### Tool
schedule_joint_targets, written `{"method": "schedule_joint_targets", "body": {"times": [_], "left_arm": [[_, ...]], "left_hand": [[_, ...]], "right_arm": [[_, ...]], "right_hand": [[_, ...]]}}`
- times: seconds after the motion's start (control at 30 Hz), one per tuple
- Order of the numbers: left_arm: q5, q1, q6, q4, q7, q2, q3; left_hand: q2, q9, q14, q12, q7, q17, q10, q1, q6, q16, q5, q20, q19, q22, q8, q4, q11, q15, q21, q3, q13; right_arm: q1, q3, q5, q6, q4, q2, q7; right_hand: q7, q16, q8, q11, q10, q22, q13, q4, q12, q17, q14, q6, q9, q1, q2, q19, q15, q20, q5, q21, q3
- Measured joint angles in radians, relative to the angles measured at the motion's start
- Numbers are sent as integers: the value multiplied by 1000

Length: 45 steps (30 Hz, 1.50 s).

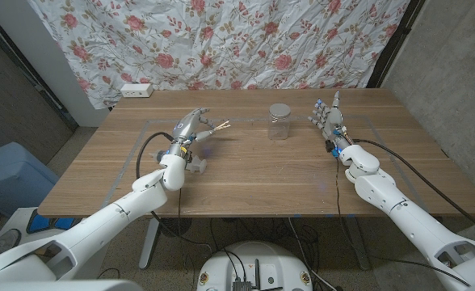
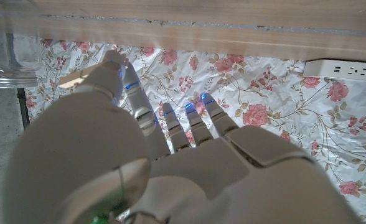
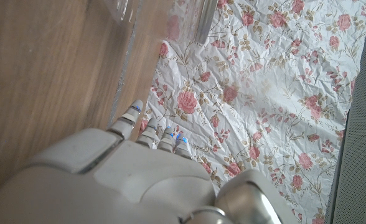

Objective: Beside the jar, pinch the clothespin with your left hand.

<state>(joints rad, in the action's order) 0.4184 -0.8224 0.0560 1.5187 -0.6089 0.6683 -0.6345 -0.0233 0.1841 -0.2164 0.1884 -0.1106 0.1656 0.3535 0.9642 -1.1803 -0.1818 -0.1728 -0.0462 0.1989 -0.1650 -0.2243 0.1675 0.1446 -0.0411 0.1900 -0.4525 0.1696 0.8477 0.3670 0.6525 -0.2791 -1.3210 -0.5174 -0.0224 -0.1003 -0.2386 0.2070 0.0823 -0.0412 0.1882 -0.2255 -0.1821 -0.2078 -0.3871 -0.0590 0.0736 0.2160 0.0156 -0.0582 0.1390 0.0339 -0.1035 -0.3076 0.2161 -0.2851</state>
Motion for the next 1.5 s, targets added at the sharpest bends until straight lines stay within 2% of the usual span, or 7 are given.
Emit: {"method": "schedule_joint_targets", "body": {"times": [0.57, 0.73, 1.23, 1.5], "left_arm": [[-1, -1, -3, 9, 21, 10, 7], [-1, -1, -3, 10, 24, 11, 7], [-4, -1, 10, 17, 40, 17, 11], [-4, 1, 11, 18, 46, 17, 11]], "left_hand": [[0, 0, 0, -4, -20, 0, -9, -1, 18, 5, 0, 0, 0, -5, 17, -4, -9, 0, 0, 12, 0], [4, 4, 0, -4, -14, 0, -9, -5, 23, 5, 0, 0, 0, -5, 18, -4, -9, 0, 0, 12, 0], [-2, 15, 8, -4, -23, 0, -26, -21, 50, 5, 0, -6, -6, -5, 24, -7, -3, 0, 0, 24, 0], [2, 15, 7, -8, -18, 0, -31, -25, 55, 5, 0, -6, -6, -5, 26, -7, -9, 0, 0, 32, 0]], "right_arm": [[0, 0, 0, 0, 0, 0, 0], [0, 0, 0, 0, 0, 0, 0], [0, 0, 0, 0, 0, 0, 0], [0, 0, 0, 0, 0, 0, 0]], "right_hand": [[0, 0, 0, 0, 0, 0, 0, 0, 0, 0, 0, 0, 0, 0, 0, 0, 0, 0, 0, 0, 0], [0, 0, 0, 0, 0, 0, 0, 0, 0, 0, 0, 0, 0, 0, 0, 0, 0, 0, 0, 0, 0], [0, 0, 0, 0, 0, 0, 0, 0, 0, 0, 0, 0, 0, 0, 0, 0, 0, 0, 0, 0, 0], [0, 0, 0, 0, 0, 0, 0, 0, 0, 0, 0, 0, 0, 0, 0, 0, 0, 0, 0, 0, 0]]}}
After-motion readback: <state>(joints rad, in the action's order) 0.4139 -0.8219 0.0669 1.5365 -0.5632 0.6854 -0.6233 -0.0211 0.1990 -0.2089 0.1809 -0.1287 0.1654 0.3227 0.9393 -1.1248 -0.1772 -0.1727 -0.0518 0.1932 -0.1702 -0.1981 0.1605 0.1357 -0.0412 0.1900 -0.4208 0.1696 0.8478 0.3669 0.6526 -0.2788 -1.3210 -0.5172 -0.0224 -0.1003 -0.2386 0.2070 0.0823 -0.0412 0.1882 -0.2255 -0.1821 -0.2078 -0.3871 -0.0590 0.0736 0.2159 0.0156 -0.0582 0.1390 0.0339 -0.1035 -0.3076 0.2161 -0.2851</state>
